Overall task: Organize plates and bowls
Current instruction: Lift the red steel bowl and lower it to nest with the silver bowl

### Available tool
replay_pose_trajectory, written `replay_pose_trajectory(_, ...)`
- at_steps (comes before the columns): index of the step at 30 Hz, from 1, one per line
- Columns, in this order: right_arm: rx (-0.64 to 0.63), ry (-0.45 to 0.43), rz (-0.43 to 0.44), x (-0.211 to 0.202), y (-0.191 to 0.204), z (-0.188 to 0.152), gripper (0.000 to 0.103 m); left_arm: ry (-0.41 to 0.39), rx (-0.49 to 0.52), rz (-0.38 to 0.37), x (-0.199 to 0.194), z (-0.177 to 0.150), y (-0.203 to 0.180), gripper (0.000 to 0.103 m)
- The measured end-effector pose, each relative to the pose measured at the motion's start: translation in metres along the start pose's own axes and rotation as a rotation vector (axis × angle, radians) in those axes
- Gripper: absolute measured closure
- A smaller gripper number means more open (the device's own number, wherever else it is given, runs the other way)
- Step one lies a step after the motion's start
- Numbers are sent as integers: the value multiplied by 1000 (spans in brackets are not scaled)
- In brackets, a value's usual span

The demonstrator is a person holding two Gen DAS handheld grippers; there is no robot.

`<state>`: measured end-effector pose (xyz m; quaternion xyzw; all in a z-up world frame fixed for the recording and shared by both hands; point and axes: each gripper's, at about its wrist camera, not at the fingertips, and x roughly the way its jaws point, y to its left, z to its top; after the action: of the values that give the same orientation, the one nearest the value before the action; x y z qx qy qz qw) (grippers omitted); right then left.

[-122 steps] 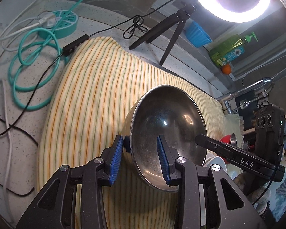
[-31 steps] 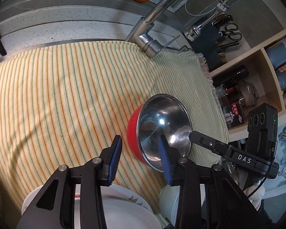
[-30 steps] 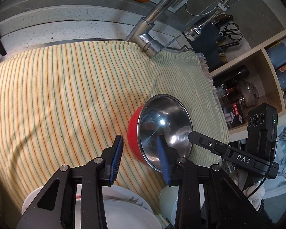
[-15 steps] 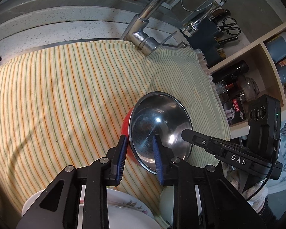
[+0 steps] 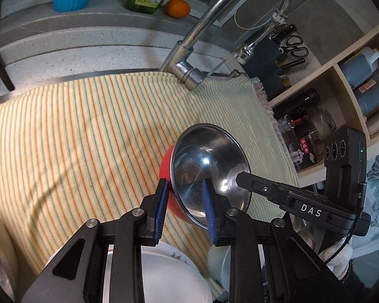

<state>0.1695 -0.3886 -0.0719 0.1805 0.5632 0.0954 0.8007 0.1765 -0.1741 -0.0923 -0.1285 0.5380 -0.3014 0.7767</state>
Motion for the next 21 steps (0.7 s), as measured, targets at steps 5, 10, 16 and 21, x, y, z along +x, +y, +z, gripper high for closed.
replay_pose_trajectory(5, -31, -16, 17, -9, 21, -3, 91, -39, -2, 2, -24, -3, 4, 79)
replay_pose_trajectory(10, -79, -29, 39, -17, 49, -6, 91, -77, -19, 3, -51, -11, 14, 79)
replay_pose_trajectory(16, -146, -27, 77, -18, 88, -13, 91, -128, -49, 22, -86, -25, 30, 79)
replay_pose_trajectory(21, -205, -9, 106, -11, 124, -20, 91, -168, -84, 46, -116, -40, 51, 79)
